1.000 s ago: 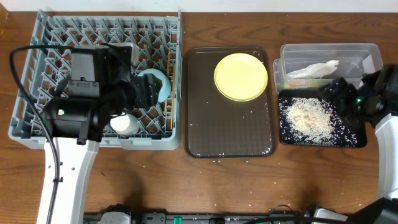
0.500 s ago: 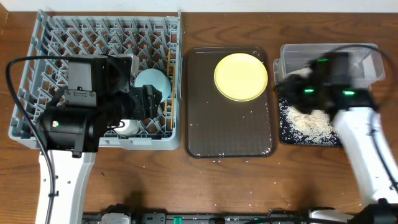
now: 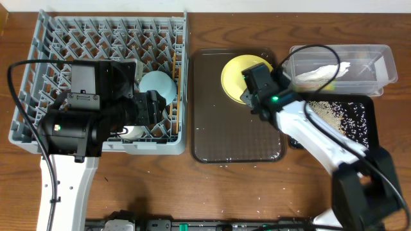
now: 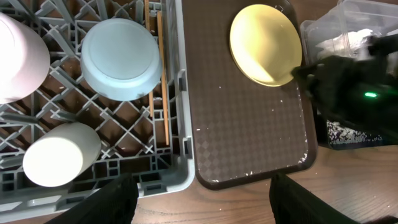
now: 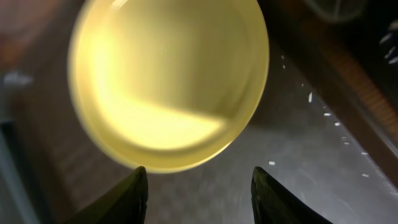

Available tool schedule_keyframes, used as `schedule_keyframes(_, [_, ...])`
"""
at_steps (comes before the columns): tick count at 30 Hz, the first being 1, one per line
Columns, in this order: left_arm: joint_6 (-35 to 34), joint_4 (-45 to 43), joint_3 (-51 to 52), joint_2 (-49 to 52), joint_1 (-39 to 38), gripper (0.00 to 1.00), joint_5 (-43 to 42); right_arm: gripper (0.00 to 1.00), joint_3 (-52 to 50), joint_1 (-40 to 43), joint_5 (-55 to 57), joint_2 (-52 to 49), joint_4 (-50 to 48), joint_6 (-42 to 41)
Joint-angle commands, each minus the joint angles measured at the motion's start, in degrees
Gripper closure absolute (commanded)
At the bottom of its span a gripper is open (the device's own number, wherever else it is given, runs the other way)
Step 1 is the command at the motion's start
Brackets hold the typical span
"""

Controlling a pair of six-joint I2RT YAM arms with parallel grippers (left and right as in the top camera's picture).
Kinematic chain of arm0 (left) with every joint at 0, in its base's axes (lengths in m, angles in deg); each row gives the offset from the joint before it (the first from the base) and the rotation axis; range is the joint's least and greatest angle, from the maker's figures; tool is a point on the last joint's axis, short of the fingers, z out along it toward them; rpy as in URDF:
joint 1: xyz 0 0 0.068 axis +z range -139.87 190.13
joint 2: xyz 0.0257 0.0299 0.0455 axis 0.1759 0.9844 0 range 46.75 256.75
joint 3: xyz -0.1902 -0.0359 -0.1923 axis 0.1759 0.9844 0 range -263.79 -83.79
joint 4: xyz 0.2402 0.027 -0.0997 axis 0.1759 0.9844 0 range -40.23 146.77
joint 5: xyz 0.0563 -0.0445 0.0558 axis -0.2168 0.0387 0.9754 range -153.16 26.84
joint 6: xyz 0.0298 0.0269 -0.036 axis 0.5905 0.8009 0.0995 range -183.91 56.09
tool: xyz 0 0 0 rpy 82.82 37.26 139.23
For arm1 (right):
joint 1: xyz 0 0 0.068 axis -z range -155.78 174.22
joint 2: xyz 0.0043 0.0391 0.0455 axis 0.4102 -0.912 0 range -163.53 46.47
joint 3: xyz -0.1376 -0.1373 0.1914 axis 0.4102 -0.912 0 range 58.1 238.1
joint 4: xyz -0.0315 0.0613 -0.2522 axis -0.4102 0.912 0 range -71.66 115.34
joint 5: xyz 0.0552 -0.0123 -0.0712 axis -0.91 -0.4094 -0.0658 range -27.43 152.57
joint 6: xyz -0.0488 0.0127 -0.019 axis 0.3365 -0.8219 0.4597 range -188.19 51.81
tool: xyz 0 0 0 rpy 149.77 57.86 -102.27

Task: Sort waste into correct bins and load items into the dishwasher
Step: 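Move the right gripper to the yellow plate and grasp its edge, then lift the yellow plate with the right gripper and hand it to the left gripper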

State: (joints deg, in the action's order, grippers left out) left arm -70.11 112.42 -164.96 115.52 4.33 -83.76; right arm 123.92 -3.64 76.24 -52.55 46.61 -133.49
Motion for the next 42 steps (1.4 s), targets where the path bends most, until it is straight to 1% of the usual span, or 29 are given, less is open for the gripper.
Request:
schedule_keyframes(1, [-0.1,0.1,-0.8,-0.3,-0.1,0.31,0.8,0.49,-0.1,0.5,3.4,-5.5,-2.1,-7.7])
schedule_keyframes(4, [0.1,0.1,-0.8,-0.3,-0.1,0.31,0.8,0.50,-0.1,0.6,-0.7,-10.0,-6.2,-8.4])
schedule_keyframes(7, [0.1,-0.2,-0.8,-0.3,-0.1,0.30,0.8,0.50,-0.1,0.6,-1.3,-12.4,-8.8,-8.5])
schedule_keyframes(8, [0.1,-0.2,-0.8,-0.3,-0.1,0.30,0.9,0.57,-0.1,0.6,-1.4,-12.7,-8.8,-9.0])
schedule_keyframes(9, [0.1,-0.2,-0.8,-0.3,-0.1,0.30,1.7,0.72,-0.1,0.6,-1.8,-12.9,-8.7,-9.2])
schedule_keyframes(10, [0.1,-0.1,-0.8,-0.3,-0.1,0.30,2.5,0.85,-0.1,0.6,-2.1,-13.3,-8.4,-9.2])
schedule_keyframes(11, [0.1,-0.1,-0.8,-0.3,-0.1,0.30,3.4,0.93,-0.1,0.5,-2.6,-13.5,-7.8,-9.2])
schedule_keyframes(15, [0.0,0.1,-0.8,-0.3,-0.1,0.30,3.3,0.94,-0.1,0.3,-3.6,-14.5,-3.6,-9.2])
schedule_keyframes(19, [0.1,0.1,-0.8,-0.3,-0.1,0.30,3.3,0.99,-0.1,0.5,-3.4,-14.4,1.5,-7.4])
schedule_keyframes(23, [0.1,0.1,-0.8,-0.3,-0.1,0.30,3.3,0.99,0.0,1.9,-3.7,-13.9,2.6,0.9])
schedule_keyframes(26, [0.1,0.1,-0.8,-0.3,-0.1,0.30,3.3,0.99,0.0,4.2,-6.8,-11.5,2.4,10.2])
schedule_keyframes(28, [0.1,0.0,-0.8,-0.3,-0.1,0.29,3.3,0.99,0.0,6.3,-10.5,-9.1,1.8,18.9])
schedule_keyframes(29, [0.1,-0.2,-0.8,-0.3,-0.1,0.26,3.1,0.99,0.0,7.2,-12.2,-8.0,1.4,22.0])
schedule_keyframes(30, [0.1,-0.3,-0.8,-0.3,-0.1,0.24,2.5,0.99,0.0,8.5,-14.8,-6.5,1.0,26.2])
schedule_keyframes(32, [0.1,-1.1,-0.8,-0.3,-0.1,0.16,0.0,0.99,0.0,10.8,-19.4,-3.7,1.1,31.3])
schedule_keyframes(35, [0.1,-3.1,-0.8,-0.3,-0.1,0.07,-3.6,0.99,0.1,14.8,-30.9,0.7,0.5,40.7])
schedule_keyframes(38, [0.1,-4.6,-0.8,-0.3,-0.1,0.05,-5.6,0.99,0.1,18.3,-46.9,4.9,-1.2,50.4])
schedule_keyframes(39, [0.1,-5.0,-0.8,-0.3,-0.1,0.05,-6.6,0.99,0.1,19.0,-50.8,6.2,-1.5,52.1])
schedule_keyframes(42, [0.1,-6.8,-0.8,-0.3,-0.1,0.04,-11.5,0.99,0.1,19.9,-57.6,9.3,-1.9,55.6])
